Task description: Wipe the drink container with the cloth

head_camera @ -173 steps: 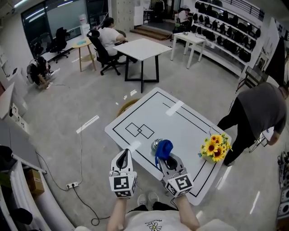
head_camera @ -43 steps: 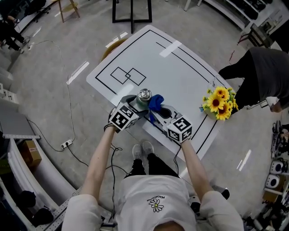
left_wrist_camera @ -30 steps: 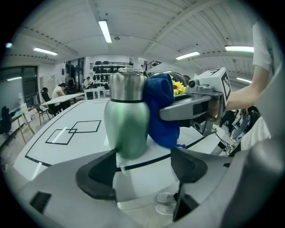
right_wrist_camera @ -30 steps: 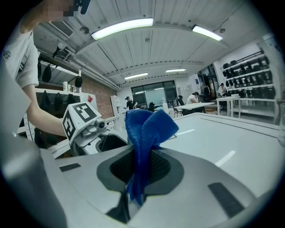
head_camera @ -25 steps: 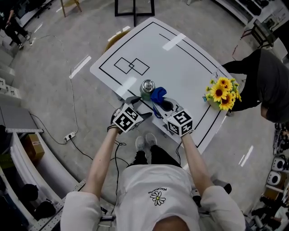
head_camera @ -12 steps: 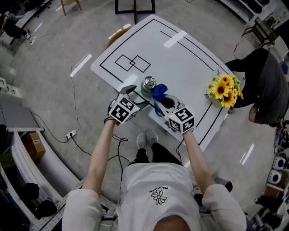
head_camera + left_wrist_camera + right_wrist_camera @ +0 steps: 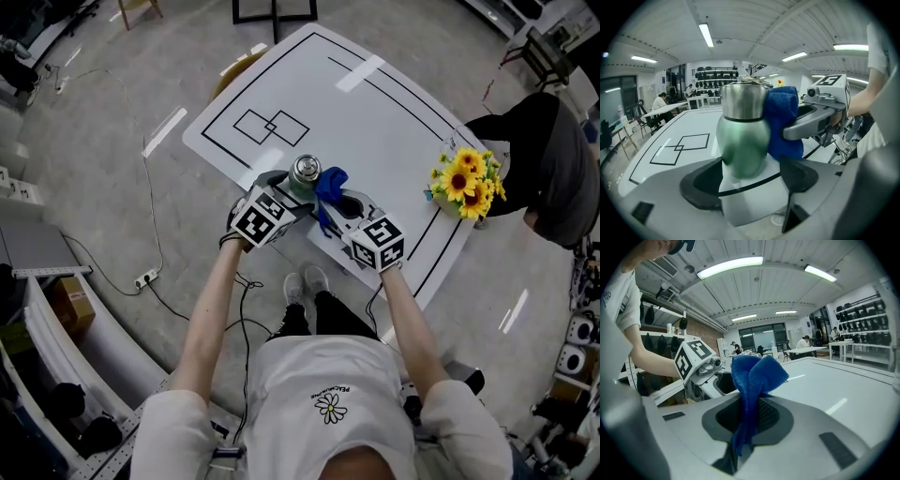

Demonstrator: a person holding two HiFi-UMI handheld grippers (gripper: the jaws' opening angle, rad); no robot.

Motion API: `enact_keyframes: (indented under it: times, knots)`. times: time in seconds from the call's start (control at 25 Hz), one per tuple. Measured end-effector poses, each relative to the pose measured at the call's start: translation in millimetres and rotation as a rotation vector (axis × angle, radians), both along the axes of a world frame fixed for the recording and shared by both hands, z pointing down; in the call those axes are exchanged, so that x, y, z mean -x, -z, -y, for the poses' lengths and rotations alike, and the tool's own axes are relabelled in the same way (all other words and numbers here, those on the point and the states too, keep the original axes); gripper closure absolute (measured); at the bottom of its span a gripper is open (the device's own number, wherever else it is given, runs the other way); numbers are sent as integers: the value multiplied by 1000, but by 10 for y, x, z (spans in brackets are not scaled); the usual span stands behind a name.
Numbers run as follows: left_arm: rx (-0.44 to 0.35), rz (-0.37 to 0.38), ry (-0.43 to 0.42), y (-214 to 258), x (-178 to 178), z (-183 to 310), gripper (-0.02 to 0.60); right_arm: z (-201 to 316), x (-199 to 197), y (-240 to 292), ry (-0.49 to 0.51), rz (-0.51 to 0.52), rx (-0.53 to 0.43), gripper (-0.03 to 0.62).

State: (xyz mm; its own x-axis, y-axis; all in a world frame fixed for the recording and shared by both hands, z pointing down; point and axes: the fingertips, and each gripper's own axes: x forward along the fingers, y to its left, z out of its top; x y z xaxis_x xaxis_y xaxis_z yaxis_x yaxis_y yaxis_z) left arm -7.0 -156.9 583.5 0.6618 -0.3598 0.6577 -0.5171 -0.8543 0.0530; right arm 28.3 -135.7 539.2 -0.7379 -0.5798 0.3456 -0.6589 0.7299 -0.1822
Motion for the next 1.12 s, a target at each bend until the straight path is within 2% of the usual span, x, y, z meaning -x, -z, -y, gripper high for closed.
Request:
enact_keyframes:
  times: [0.32, 0.72, 0.96, 1.12]
  knots:
    - [25, -4, 19, 10, 87, -254, 212, -66, 76, 18, -16, -18, 3, 553]
    - [28, -28, -17, 20, -23, -535, 213, -183, 156, 31, -10, -20, -1, 552]
    - [-8, -29, 21, 110, 156, -312, 213, -177, 144, 19, -18, -16, -1, 552]
    - [-10, -7, 8, 95, 156, -100, 212, -173, 154, 21, -14, -16, -1, 551]
